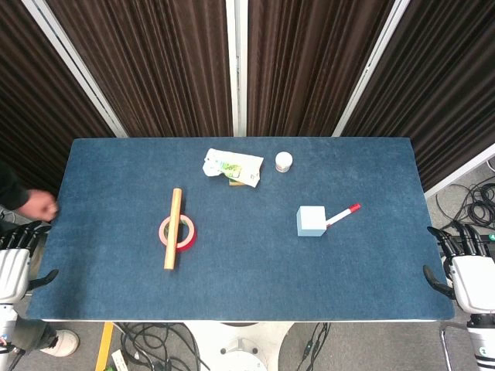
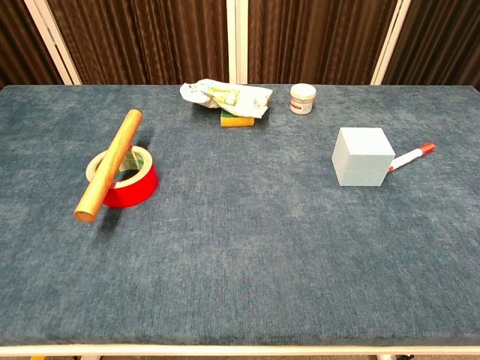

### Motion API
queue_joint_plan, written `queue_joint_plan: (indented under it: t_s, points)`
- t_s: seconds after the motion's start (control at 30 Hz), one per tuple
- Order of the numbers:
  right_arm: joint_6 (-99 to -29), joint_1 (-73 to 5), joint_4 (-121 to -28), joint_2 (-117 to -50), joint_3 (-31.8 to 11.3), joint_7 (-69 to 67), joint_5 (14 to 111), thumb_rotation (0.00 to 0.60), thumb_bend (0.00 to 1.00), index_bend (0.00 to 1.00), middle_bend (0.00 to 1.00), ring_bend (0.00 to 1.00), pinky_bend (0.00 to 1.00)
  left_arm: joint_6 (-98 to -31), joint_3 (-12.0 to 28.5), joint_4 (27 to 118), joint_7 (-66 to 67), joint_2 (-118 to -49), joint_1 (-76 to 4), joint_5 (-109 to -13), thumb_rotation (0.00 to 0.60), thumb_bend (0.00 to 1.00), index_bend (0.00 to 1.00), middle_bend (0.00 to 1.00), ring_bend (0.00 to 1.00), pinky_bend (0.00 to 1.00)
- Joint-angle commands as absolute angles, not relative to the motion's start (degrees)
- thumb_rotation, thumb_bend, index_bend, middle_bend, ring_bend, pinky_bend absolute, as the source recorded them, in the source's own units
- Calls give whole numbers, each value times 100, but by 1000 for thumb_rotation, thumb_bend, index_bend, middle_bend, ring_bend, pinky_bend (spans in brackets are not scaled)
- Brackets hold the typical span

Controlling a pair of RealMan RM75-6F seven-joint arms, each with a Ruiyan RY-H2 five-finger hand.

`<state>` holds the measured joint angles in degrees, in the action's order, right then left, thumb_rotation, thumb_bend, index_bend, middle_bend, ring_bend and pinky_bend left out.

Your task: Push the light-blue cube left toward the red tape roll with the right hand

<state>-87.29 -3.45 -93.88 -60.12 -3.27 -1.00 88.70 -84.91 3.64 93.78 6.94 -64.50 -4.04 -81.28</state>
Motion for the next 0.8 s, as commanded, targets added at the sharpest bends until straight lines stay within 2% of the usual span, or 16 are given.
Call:
queue_joint_plan:
  t_s: [0.03, 0.6, 0.8]
  points:
    - [-8746, -335, -9385, -6012, -325, -110, 8875, 600, 240, 154, 236, 0, 29, -8494, 369, 9372, 697, -6455, -406, -8125, 600, 159, 256, 251, 159, 169]
    - [-8729, -417, -9324, -6011, -270, -189, 9151, 600, 239, 154, 237, 0, 29, -8681, 347, 9492, 796, -6432, -239, -8025, 600, 160, 256, 251, 159, 169]
    - [-8148, -851, -9310, -6000, -411, -165, 9092, 600, 239, 154, 248, 0, 29, -8674, 357, 9478, 785, -6457, -254, -8052, 600, 160, 256, 251, 159, 169]
